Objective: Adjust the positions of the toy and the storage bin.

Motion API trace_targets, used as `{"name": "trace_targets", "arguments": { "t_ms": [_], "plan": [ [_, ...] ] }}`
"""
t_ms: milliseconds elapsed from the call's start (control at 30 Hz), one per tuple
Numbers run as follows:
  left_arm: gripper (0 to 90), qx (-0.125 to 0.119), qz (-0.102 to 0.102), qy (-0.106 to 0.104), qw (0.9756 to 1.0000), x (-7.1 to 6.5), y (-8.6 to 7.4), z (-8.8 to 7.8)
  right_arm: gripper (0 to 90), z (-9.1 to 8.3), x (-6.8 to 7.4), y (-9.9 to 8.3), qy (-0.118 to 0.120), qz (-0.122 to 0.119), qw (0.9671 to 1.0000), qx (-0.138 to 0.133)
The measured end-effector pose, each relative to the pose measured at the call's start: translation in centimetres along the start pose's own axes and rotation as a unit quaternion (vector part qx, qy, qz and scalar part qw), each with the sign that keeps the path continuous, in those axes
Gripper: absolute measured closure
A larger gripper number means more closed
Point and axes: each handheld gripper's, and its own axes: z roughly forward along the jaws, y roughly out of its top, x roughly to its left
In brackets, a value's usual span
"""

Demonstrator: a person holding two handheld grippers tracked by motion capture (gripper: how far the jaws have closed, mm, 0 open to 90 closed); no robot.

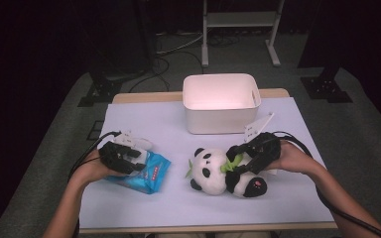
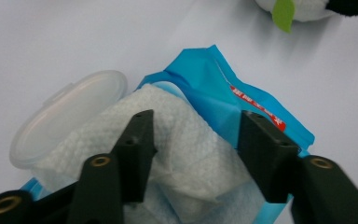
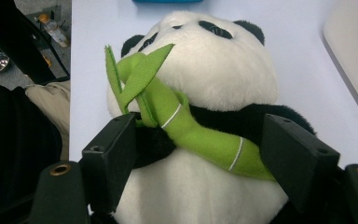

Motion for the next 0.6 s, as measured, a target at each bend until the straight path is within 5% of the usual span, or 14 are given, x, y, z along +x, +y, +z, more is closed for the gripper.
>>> {"name": "trace_targets", "arguments": {
  "t_ms": [333,600],
  "plan": [
    [84.4,0.008,0.014,-0.003,0.9999,-0.3,0.3,0.3,26.1,0.0,0.0,-0.1,0.0,-0.002,1.0,-0.003],
    [87.3,-0.001,0.016,-0.012,0.9998,-0.3,1.0,-0.4,25.7,0.0,0.0,-0.2,0.0,-0.003,1.0,-0.006]
  ]
}}
